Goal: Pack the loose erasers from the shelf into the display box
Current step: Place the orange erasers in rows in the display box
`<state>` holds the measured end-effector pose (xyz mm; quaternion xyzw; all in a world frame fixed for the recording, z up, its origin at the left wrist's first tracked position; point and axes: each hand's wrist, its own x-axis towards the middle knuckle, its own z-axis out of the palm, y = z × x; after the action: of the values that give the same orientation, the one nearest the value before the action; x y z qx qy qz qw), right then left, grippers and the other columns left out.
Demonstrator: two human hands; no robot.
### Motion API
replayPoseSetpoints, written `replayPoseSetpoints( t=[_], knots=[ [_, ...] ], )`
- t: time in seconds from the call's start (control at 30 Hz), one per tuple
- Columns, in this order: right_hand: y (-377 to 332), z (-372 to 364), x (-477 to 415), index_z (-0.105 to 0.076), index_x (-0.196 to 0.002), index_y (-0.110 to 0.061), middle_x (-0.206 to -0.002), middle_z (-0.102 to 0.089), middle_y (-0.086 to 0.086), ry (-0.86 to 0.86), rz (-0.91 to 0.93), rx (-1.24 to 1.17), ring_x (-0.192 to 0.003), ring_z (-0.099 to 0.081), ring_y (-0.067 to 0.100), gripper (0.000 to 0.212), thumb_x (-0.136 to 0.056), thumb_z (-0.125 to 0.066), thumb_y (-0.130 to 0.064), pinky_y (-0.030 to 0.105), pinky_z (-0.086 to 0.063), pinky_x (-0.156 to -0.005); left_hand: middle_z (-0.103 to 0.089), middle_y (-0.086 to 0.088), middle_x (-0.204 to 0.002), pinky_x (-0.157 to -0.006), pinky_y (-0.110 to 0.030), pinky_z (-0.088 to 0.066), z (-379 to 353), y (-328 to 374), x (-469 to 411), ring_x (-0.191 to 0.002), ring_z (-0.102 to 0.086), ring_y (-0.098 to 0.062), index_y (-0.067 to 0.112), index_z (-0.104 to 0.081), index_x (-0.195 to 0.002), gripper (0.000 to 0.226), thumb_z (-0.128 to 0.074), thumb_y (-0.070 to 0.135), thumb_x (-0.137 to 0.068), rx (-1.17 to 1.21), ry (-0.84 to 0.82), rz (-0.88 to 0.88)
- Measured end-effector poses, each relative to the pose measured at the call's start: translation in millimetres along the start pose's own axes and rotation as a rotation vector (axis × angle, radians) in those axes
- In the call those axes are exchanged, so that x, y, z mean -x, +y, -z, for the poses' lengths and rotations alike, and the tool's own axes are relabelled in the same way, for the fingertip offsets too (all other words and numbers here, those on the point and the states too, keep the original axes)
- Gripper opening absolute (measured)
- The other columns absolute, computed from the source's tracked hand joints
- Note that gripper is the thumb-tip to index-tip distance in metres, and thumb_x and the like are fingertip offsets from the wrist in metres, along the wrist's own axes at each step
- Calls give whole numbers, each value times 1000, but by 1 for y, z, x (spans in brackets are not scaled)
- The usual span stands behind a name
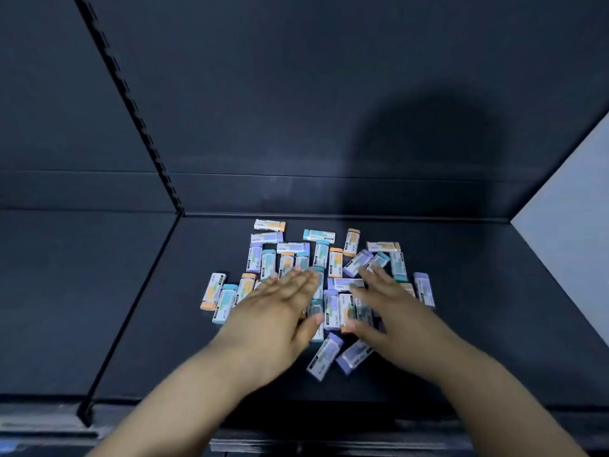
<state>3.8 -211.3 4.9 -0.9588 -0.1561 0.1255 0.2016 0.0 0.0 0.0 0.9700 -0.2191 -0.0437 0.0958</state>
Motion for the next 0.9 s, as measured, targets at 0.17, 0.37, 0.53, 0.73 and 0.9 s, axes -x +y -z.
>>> replayPoseSetpoints(
  t=[0.17, 0.37, 0.53, 0.73, 0.9],
  knots=[
    [3, -4, -3, -32, -144, -28, -157, -1, -13, -50, -8, 30, -131, 17, -9, 61, -90, -49, -52, 21, -7, -112, -12, 14, -155, -103, -12, 14, -8, -14, 7, -140, -1, 3, 29, -13, -149, 94, 13, 61, -64, 51, 16, 84],
    [-1, 0, -8, -26, -146, -28, -157, -1, -12, -56, 8, 45, -139, 13, -4, 67, -89, -55, -48, 22, -9, -113, -8, 14, -156, -102, -10, 15, -10, -19, 14, -141, -2, 1, 29, -10, -149, 94, 12, 61, -63, 56, 14, 113],
    [-6, 0, -10, -23, -147, -26, -158, 1, -10, -76, -2, 82, -142, 12, 2, 70, -89, -55, -47, 25, -11, -114, -6, 12, -156, -96, -8, 22, -12, -8, 11, -142, 1, 0, 28, -12, -149, 85, 5, 59, -71, 48, -8, 99],
    [-9, 1, -14, -32, -142, -21, -158, -5, -6, -40, -20, 101, -143, 9, 4, 72, -82, -60, -51, 24, -14, -113, -4, 9, -157, -104, -14, 13, -11, -4, 5, -142, 2, -3, 24, -11, -149, 58, -33, 41, -99, 46, 5, 83],
    [-14, 3, -5, -39, -136, -24, -155, -18, -9, 126, -48, 69, -144, 1, 4, 69, -79, -60, -56, 20, -10, -112, -6, 10, -157, -106, -15, 9, -12, -4, -2, -142, -1, -3, 25, -14, -149, 58, -36, 40, -98, 25, -10, 75]
  ],
)
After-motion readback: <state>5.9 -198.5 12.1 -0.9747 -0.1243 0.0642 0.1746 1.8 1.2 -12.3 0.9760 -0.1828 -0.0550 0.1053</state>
